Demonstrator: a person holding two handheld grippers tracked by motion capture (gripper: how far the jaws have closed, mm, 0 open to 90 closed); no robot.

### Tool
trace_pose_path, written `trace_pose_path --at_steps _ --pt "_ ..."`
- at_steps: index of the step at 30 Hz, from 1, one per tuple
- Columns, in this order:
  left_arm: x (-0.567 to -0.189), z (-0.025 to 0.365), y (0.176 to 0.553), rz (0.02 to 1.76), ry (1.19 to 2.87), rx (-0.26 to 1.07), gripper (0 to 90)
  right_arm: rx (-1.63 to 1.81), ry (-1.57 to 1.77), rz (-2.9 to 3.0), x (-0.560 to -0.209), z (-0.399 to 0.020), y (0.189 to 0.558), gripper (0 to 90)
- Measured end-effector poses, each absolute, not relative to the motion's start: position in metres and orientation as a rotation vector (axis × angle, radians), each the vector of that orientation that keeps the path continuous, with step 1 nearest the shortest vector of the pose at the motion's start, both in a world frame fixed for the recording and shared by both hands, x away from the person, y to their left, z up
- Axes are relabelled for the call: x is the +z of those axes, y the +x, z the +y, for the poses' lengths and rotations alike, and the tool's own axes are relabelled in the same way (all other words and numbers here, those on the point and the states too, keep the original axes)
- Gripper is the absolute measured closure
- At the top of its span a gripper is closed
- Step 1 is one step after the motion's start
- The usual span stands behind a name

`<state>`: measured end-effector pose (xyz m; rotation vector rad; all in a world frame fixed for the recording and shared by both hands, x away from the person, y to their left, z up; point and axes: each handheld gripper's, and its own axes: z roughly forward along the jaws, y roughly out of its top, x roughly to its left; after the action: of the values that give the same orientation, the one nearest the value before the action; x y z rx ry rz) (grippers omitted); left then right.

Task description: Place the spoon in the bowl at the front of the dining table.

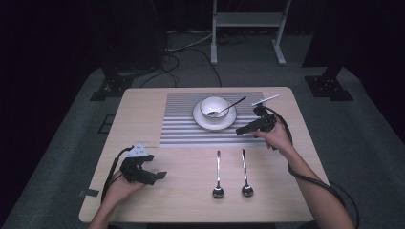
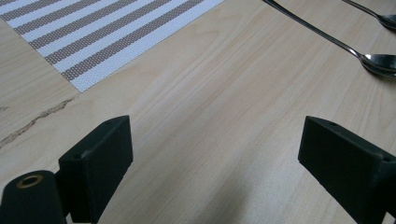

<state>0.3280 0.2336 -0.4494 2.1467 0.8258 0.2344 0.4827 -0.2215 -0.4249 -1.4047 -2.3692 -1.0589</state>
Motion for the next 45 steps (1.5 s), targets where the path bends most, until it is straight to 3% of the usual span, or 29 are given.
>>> trace_pose_path --at_steps 45 --pt "-0.452 0.235 0.329 0.845 2.159 0.236 7.1 -1.211 -1.339 -2.386 -0.44 -0.244 0.405 35.2"
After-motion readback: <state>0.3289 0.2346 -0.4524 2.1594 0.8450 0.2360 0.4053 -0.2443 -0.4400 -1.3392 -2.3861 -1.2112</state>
